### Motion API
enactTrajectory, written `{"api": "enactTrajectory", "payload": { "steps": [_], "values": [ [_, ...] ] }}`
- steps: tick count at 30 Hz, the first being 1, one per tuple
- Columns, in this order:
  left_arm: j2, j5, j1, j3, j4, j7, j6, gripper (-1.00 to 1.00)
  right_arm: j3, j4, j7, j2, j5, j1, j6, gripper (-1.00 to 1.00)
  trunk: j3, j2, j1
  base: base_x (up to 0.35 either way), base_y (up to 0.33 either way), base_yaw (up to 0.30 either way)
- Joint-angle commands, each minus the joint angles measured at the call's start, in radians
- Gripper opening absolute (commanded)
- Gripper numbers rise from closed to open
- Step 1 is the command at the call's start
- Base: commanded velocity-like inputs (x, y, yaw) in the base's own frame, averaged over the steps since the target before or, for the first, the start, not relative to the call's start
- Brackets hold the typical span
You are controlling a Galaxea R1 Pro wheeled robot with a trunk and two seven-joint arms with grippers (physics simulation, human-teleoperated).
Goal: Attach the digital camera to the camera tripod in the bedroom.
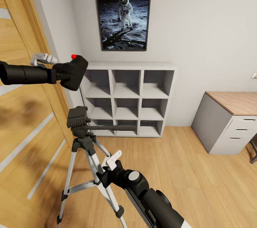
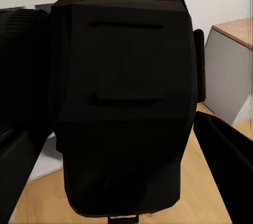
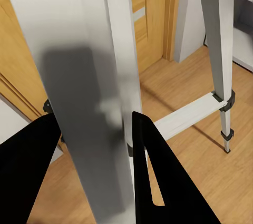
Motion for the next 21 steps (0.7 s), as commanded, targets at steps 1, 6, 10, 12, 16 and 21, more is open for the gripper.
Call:
{"api": "enactTrajectory", "payload": {
  "steps": [1,6,10,12,16,21],
  "values": [
    [-0.008,-0.020,-0.002,0.001,0.000,-0.010,-0.001,-1.00,0.000,-0.001,-0.001,0.000,-0.006,-0.001,0.006,-1.00,-0.002,-0.002,0.001,0.000,0.000,0.000],
    [-0.028,-0.057,0.009,0.023,0.004,-0.035,-0.012,-1.00,0.000,-0.001,-0.001,0.000,-0.006,-0.001,0.006,-1.00,-0.002,-0.002,0.001,0.000,0.000,0.000],
    [-0.043,-0.073,0.046,0.044,0.004,-0.045,-0.061,-1.00,0.000,-0.001,-0.001,0.000,-0.006,-0.001,0.006,-1.00,-0.002,-0.002,0.001,0.000,0.000,0.000],
    [-0.047,-0.076,0.061,0.055,0.004,-0.045,-0.095,-1.00,0.000,-0.001,-0.001,0.000,-0.006,-0.001,0.006,-1.00,-0.002,-0.002,0.001,0.000,0.000,0.000],
    [-0.051,-0.079,0.075,0.069,0.003,-0.049,-0.135,-1.00,0.000,-0.001,-0.001,0.000,-0.006,-0.001,0.006,-1.00,-0.002,-0.002,0.001,0.000,0.000,0.000],
    [-0.046,-0.080,0.087,0.123,0.000,-0.059,-0.161,-1.00,0.000,-0.001,-0.001,0.000,-0.006,-0.001,0.006,-1.00,-0.002,-0.002,0.001,0.000,0.000,0.000]
  ]
}}
